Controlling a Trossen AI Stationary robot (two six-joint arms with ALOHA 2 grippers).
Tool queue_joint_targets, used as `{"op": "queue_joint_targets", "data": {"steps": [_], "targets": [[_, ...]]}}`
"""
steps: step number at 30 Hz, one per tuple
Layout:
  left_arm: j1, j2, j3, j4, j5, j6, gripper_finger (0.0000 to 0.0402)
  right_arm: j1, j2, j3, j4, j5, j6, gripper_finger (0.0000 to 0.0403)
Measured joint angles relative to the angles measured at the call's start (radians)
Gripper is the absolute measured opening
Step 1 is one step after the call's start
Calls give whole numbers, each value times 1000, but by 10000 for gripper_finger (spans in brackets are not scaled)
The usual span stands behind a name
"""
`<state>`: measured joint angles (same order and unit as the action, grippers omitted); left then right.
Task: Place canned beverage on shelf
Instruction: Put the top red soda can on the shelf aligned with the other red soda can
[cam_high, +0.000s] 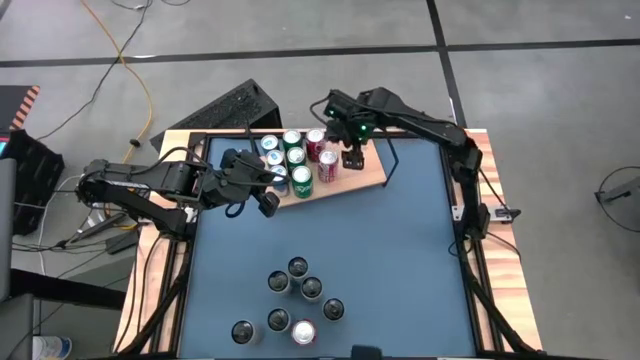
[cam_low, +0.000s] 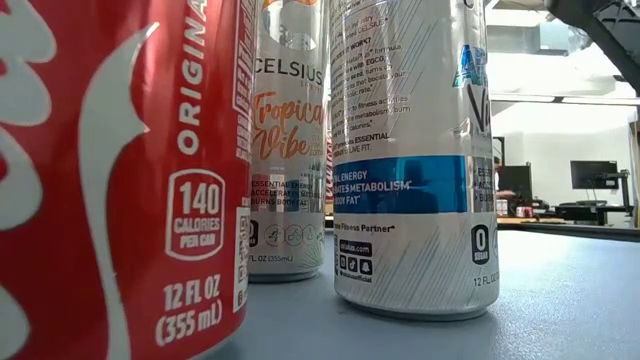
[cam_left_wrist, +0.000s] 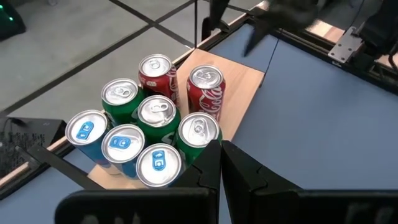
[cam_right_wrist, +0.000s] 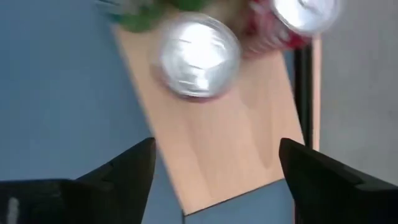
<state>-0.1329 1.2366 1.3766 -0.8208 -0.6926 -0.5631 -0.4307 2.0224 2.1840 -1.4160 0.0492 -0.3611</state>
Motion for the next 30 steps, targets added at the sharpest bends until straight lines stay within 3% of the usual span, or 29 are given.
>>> {"op": "queue_joint_targets", "data": {"steps": [7, 18, 30], "targets": [[0, 0, 0, -1, 4, 47, 0, -86, -27, -162, 174, -69, 12, 270], [0, 0, 0, 0, -13, 74, 0, -60, -13, -212, 247, -132, -30, 193], [0, 0, 0, -1, -27, 86, 0, -76, -12, -225, 400, -131, -87, 157]]}}
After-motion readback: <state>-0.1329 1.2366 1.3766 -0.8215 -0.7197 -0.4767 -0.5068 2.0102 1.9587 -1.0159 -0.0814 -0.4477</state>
